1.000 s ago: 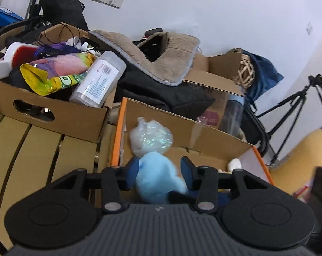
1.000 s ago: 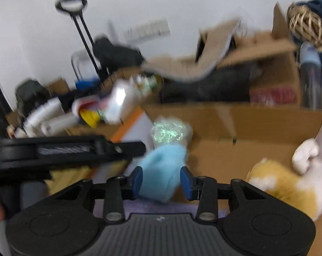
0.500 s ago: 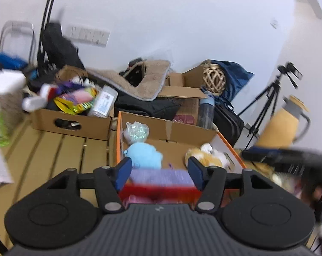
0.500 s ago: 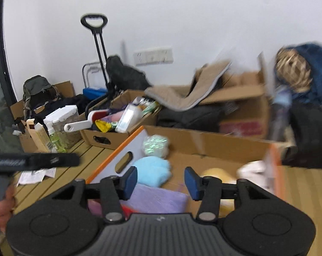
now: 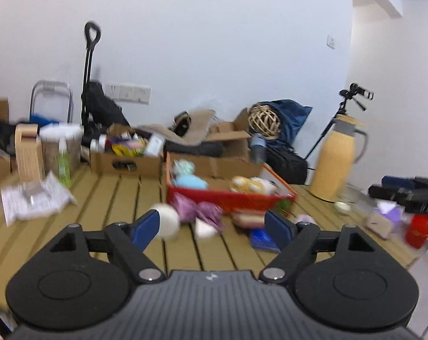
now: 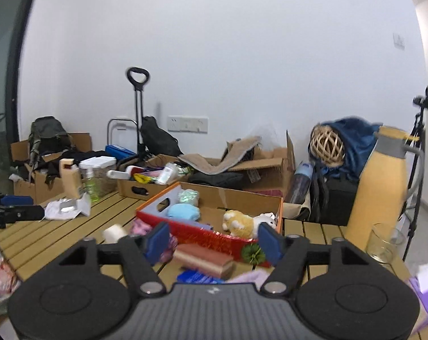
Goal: Organize soft objects
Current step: 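Move both tools back over the table toward the white foam pieces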
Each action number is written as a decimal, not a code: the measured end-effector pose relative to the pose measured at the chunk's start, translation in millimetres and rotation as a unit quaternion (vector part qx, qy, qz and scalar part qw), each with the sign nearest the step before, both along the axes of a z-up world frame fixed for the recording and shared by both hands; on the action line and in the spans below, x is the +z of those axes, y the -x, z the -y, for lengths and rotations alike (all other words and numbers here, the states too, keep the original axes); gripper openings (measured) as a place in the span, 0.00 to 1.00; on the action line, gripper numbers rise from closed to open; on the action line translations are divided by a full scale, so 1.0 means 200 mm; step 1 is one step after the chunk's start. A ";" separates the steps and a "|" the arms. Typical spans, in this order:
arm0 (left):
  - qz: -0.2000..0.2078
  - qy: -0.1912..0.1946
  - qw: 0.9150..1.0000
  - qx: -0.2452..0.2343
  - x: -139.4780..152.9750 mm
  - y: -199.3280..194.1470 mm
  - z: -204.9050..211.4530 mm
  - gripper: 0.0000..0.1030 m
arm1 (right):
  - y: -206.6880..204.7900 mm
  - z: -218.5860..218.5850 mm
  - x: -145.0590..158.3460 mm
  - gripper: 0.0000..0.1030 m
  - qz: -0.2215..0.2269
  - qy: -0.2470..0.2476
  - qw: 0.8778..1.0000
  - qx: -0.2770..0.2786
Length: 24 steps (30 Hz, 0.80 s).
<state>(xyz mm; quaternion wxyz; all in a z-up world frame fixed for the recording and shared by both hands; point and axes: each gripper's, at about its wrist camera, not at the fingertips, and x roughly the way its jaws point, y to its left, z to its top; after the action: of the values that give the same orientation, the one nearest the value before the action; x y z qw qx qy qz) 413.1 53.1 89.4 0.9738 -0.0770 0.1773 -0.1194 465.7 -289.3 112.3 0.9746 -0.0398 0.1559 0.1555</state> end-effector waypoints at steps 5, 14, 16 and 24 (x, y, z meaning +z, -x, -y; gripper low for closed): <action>0.020 0.002 1.000 0.019 -0.06 0.37 0.03 0.86 | 0.40 -0.09 -0.12 0.78 0.029 0.028 0.999 -0.004; 0.020 -0.021 0.999 -0.021 -0.14 0.68 0.14 0.87 | 0.97 -0.11 -0.32 0.81 -0.004 -0.026 1.000 0.012; 0.025 -0.016 0.999 -0.023 -0.13 0.69 0.14 0.87 | 1.02 -0.11 -0.33 0.81 -0.009 -0.021 1.000 0.010; 0.016 -0.015 1.000 -0.015 -0.17 0.66 0.14 0.88 | 1.01 -0.12 -0.36 0.81 -0.010 -0.029 1.000 0.004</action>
<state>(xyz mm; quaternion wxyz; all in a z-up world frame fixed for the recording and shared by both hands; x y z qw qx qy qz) 280.6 26.1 56.3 0.9757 -0.0581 0.1642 -0.1327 263.3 -265.9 39.7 0.9732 -0.0103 0.1606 0.1643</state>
